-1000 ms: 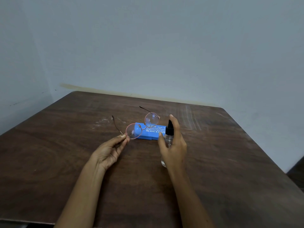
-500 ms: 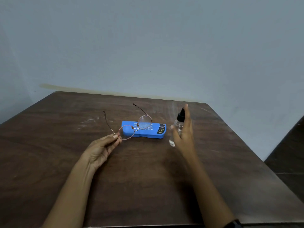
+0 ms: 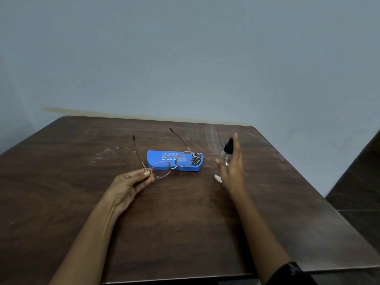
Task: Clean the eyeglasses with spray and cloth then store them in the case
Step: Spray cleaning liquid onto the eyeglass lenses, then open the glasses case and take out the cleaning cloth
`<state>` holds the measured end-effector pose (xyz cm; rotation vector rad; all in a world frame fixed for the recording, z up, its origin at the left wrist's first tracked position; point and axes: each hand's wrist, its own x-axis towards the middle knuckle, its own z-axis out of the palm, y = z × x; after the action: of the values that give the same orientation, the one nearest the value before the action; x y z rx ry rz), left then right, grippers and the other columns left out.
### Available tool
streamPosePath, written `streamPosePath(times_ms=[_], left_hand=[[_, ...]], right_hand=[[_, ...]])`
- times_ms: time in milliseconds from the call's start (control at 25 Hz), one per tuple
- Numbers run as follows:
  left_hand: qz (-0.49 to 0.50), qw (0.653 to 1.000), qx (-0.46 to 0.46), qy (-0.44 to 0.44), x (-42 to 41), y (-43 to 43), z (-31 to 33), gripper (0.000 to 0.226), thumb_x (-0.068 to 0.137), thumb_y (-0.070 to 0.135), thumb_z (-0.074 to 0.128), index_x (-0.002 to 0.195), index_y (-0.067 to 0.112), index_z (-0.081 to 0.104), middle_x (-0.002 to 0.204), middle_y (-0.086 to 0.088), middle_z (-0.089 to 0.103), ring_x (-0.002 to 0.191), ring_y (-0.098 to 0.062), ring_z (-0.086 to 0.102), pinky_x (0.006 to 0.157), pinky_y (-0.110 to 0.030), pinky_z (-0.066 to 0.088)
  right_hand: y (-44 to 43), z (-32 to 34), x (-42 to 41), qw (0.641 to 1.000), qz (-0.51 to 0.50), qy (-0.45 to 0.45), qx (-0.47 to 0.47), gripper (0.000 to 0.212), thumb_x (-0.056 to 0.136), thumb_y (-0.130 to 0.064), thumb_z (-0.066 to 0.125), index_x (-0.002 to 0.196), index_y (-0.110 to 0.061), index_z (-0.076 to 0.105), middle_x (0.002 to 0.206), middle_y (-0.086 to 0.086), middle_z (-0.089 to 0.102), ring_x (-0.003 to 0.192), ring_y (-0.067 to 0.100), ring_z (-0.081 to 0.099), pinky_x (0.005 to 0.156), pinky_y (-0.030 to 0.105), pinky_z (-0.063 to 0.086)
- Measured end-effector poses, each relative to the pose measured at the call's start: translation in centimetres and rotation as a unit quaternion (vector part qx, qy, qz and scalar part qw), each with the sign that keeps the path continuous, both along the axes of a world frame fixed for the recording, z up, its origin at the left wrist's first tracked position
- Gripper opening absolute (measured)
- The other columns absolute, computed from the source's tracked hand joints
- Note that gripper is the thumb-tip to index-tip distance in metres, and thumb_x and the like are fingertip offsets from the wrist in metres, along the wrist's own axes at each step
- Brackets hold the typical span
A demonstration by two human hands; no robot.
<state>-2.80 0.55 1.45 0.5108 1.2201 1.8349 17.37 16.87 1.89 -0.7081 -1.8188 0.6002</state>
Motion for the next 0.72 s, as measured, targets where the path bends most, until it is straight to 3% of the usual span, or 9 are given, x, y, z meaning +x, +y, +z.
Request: streamPosePath(times_ms=[120, 200, 280, 400, 480, 560, 640, 720], left_hand=[[0.002, 1.000, 0.001, 0.003, 0.0, 0.0, 0.0, 0.041, 0.085, -0.008, 0.048, 0.056, 0.007, 0.073, 0.056, -0.004, 0.071, 0.054, -0.010, 0.068, 0.054, -0.012, 0.054], [0.001, 1.000, 0.001, 0.003, 0.0, 0.0, -0.1, 0.040, 0.085, -0.008, 0.048, 0.057, 0.006, 0.073, 0.056, -0.005, 0.071, 0.054, -0.009, 0.068, 0.053, -0.012, 0.053], [0.001, 1.000, 0.000, 0.001, 0.0, 0.0, -0.1, 0.040, 0.085, -0.008, 0.048, 0.057, 0.006, 0.073, 0.055, -0.005, 0.070, 0.054, -0.009, 0.068, 0.053, -0.012, 0.053], [0.002, 1.000, -0.002, 0.000, -0.1, 0.0, -0.1, 0.039, 0.085, -0.009, 0.049, 0.058, 0.005, 0.073, 0.055, -0.005, 0.070, 0.054, -0.010, 0.068, 0.052, -0.013, 0.053], [0.000, 1.000, -0.003, 0.002, -0.1, 0.0, -0.1, 0.038, 0.084, -0.008, 0.049, 0.058, 0.005, 0.073, 0.056, -0.005, 0.070, 0.054, -0.010, 0.068, 0.053, -0.012, 0.053], [-0.002, 1.000, -0.003, 0.007, 0.0, -0.1, 0.0, 0.037, 0.084, -0.008, 0.050, 0.058, 0.006, 0.073, 0.056, -0.005, 0.070, 0.055, -0.010, 0.068, 0.053, -0.012, 0.054], [-0.001, 1.000, -0.007, 0.012, 0.1, -0.1, 0.1, 0.037, 0.084, -0.008, 0.051, 0.059, 0.006, 0.073, 0.057, -0.005, 0.071, 0.055, -0.010, 0.068, 0.054, -0.013, 0.054], [0.000, 1.000, -0.008, 0.016, 0.2, -0.3, 0.1, 0.035, 0.083, -0.008, 0.051, 0.059, 0.005, 0.073, 0.057, -0.006, 0.071, 0.055, -0.010, 0.068, 0.054, -0.013, 0.054]], right_hand=[[-0.3, -0.2, 0.0, 1.000, -0.002, 0.011, -0.011, 0.082, 0.081, 0.005, 0.058, 0.141, -0.023, 0.011, 0.142, -0.003, 0.028, 0.125, -0.008, 0.030, 0.099, -0.001, 0.022], [-0.4, -0.1, 0.2, 1.000, 0.001, 0.011, -0.019, 0.085, 0.080, 0.003, 0.061, 0.137, -0.032, 0.008, 0.150, 0.007, 0.026, 0.134, 0.015, 0.032, 0.107, 0.020, 0.028], [-0.5, 0.2, 0.4, 0.999, 0.006, 0.000, -0.039, 0.087, 0.080, -0.001, 0.064, 0.135, -0.036, 0.007, 0.151, 0.009, 0.025, 0.134, 0.025, 0.034, 0.108, 0.035, 0.032], [-1.7, 0.5, 0.3, 0.998, -0.042, 0.017, -0.041, 0.075, 0.083, -0.015, 0.064, 0.141, -0.022, 0.017, 0.145, 0.010, 0.031, 0.130, 0.017, 0.033, 0.105, 0.033, 0.027], [-2.9, 1.3, 0.0, 0.991, -0.113, 0.060, 0.046, 0.052, 0.086, -0.019, 0.052, 0.135, -0.010, 0.034, 0.129, 0.009, 0.043, 0.115, 0.008, 0.034, 0.100, 0.029, 0.029], [-4.0, 2.5, -0.7, 0.982, -0.105, 0.066, 0.145, 0.034, 0.088, -0.013, 0.044, 0.120, -0.004, 0.049, 0.109, 0.005, 0.051, 0.100, 0.006, 0.041, 0.090, 0.017, 0.033], [-4.8, 3.9, -2.0, 0.988, -0.040, -0.010, 0.150, 0.025, 0.088, -0.002, 0.043, 0.108, 0.002, 0.058, 0.100, 0.013, 0.058, 0.091, 0.015, 0.052, 0.079, 0.009, 0.032], [-4.9, 4.7, -3.4, 0.989, -0.017, -0.123, 0.081, 0.024, 0.089, 0.002, 0.044, 0.105, 0.006, 0.061, 0.104, 0.023, 0.061, 0.095, 0.031, 0.058, 0.075, 0.015, 0.032]])
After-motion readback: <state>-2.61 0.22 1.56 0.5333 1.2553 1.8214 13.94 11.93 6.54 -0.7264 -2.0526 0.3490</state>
